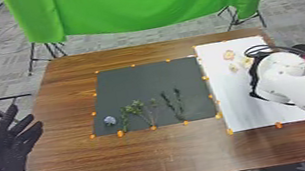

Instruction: Arrange flowers

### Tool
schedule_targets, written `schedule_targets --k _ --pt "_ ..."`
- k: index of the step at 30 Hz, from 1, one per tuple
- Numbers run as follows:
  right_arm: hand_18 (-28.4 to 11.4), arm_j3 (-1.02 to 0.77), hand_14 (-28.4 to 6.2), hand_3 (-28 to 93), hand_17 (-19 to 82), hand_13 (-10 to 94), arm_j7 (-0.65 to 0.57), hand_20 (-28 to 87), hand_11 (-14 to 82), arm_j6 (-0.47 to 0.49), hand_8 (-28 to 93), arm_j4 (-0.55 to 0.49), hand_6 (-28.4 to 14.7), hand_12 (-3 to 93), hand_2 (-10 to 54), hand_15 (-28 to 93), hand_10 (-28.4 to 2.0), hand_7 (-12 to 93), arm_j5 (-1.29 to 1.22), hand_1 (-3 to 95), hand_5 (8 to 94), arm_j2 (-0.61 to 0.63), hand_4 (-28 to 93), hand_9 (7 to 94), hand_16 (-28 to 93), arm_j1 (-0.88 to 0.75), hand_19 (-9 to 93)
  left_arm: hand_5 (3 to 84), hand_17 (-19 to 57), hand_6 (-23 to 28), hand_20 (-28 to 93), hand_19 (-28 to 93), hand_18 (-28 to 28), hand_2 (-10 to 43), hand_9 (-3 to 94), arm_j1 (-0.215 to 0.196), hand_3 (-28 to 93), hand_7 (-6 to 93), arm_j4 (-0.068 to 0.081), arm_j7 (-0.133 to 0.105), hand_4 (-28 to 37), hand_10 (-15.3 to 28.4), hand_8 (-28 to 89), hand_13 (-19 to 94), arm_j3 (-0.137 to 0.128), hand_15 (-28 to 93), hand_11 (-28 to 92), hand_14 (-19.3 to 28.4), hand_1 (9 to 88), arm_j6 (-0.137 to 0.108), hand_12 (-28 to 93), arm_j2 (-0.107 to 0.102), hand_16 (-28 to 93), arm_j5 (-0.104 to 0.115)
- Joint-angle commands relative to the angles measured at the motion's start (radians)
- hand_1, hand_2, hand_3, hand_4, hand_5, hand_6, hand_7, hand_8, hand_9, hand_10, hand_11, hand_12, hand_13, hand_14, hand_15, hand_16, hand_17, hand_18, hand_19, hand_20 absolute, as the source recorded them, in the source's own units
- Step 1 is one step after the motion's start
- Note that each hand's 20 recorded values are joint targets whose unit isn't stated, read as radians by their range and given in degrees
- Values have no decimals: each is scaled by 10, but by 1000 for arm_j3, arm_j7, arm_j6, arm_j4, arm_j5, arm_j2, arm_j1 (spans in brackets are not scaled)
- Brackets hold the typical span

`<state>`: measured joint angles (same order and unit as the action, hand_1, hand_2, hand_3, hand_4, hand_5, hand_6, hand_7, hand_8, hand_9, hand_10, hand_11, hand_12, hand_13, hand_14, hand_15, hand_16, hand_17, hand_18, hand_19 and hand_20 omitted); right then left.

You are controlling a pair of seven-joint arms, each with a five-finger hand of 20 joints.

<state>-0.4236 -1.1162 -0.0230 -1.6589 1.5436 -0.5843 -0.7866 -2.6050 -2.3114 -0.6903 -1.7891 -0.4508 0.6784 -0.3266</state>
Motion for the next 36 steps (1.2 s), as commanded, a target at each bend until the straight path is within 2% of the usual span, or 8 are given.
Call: schedule_targets --k 1,11,12,18,25,28,30,36 --pt "-100 28 -38 699 596 866 20 149 58 -37 64 -9 -5 287 -95 467 -79 278 47 644 759 22 -281 887 198 11 932 337 -77 82 -6 527 284 71 303 -19 628 80 0 -11 -203 190 -72 212 0 560 258 274 297 2 114 -3 -120 9" --pt "-101 12 -27 713 603 881 91 186 68 -56 63 -135 -5 302 -95 465 -81 292 110 647 771 8 -282 913 214 85 932 337 -77 82 -6 527 284 71 303 -82 630 78 -13 -70 -202 191 -72 212 -35 560 258 273 296 -20 114 -36 -121 54" --pt "-101 4 -27 714 604 881 102 188 68 -48 63 -152 -5 303 -95 465 -80 293 113 646 772 -2 -282 914 215 88 932 337 -77 82 -6 527 284 71 304 -86 629 78 -14 -56 -202 190 -72 212 -43 560 258 273 296 -17 114 -26 -121 41" --pt "-102 23 -27 720 605 884 182 202 66 -14 65 -213 -5 307 -95 466 -81 294 119 643 772 -120 -283 915 217 160 932 337 -78 82 -6 528 284 71 303 -118 629 78 -22 -63 -203 190 -72 211 -64 560 257 274 295 -24 114 -19 -121 46" --pt "-101 106 -26 723 603 884 245 214 66 -11 67 -187 -2 311 -95 473 -80 296 97 639 772 -325 -283 916 218 230 932 336 -77 81 -6 528 284 71 302 -144 629 79 -24 -106 -202 190 -71 211 -70 560 256 274 295 -40 114 -52 -120 82" --pt "-101 157 -25 723 601 883 253 220 65 -29 68 -142 0 310 -95 476 -78 299 100 637 770 -417 -283 917 218 254 932 336 -78 81 -6 528 284 70 302 -123 629 79 -22 -64 -202 190 -71 211 -66 560 257 274 294 -34 114 -16 -120 53" --pt "-101 174 -26 724 600 882 262 225 66 -40 66 -106 1 311 -95 479 -79 300 93 636 769 -479 -283 917 218 262 932 336 -77 81 -6 528 284 70 302 -125 630 79 -19 -76 -202 190 -72 211 -63 560 257 274 294 -37 114 -18 -120 58" --pt "-102 239 -27 722 596 879 255 240 65 -84 61 -23 6 311 -95 488 -78 307 88 633 765 -606 -283 916 212 291 932 336 -77 81 -6 528 284 69 302 -75 631 79 -12 9 -201 189 -72 211 -61 560 257 274 294 -10 114 46 -120 -13"
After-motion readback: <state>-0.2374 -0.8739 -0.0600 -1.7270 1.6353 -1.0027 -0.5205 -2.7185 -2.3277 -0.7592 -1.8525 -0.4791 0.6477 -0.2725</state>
